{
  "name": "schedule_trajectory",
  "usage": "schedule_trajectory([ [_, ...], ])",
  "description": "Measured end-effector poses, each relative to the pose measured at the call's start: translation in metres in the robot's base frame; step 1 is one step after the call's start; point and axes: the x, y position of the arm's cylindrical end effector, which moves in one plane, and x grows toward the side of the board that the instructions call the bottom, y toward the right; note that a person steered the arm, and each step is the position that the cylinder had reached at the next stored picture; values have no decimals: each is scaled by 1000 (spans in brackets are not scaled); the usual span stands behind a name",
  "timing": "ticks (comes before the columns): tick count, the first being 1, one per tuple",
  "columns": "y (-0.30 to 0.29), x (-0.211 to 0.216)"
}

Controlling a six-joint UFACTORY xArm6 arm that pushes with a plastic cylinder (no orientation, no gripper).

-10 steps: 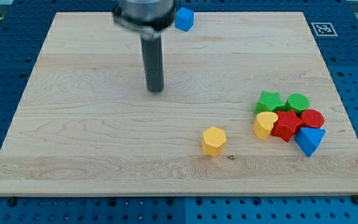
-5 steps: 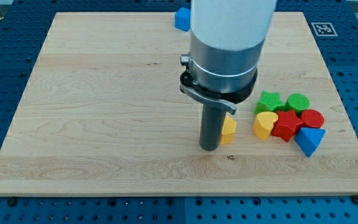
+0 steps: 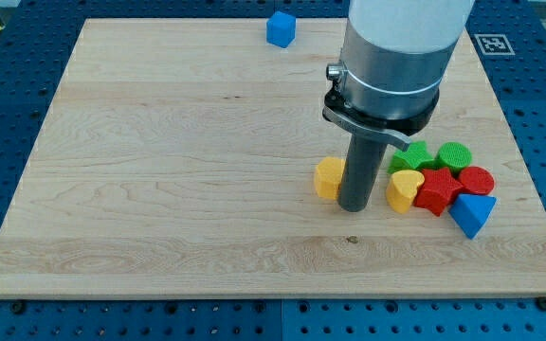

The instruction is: Push yellow hexagon below blue cube

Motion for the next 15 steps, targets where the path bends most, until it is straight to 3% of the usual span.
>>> schedule_trajectory([
  [4,-30,-12],
  [8,-78,-86],
  [10,-78,-133],
  [12,-20,-136],
  [15,-24,-161],
])
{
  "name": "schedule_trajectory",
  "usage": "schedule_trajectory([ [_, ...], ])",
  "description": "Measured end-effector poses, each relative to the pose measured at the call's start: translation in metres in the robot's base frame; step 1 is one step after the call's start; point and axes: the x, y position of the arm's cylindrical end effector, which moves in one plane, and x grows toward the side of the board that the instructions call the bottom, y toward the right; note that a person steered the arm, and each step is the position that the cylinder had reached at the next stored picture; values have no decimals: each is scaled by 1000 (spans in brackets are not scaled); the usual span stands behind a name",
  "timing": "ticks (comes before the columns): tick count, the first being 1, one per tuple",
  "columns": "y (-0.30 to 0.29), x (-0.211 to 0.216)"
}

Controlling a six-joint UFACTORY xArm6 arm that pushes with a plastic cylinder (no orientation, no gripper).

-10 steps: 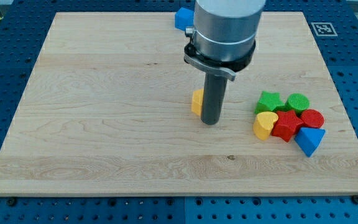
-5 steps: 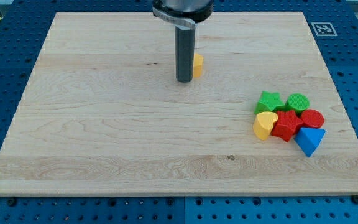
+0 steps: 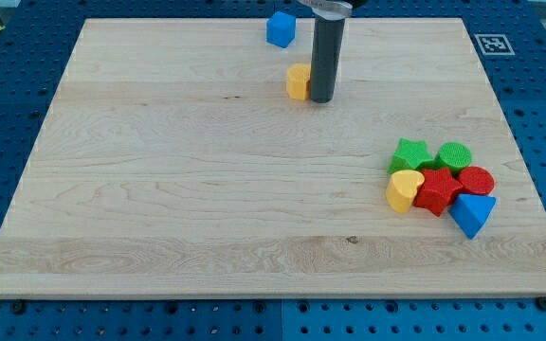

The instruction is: Push yellow hexagon below blue cube

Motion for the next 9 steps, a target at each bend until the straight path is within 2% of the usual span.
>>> schedule_trajectory([
  [1,0,26],
  [2,-3,31],
  [5,-22,-24],
  [7,-61,-57],
  [9,-65,-90],
])
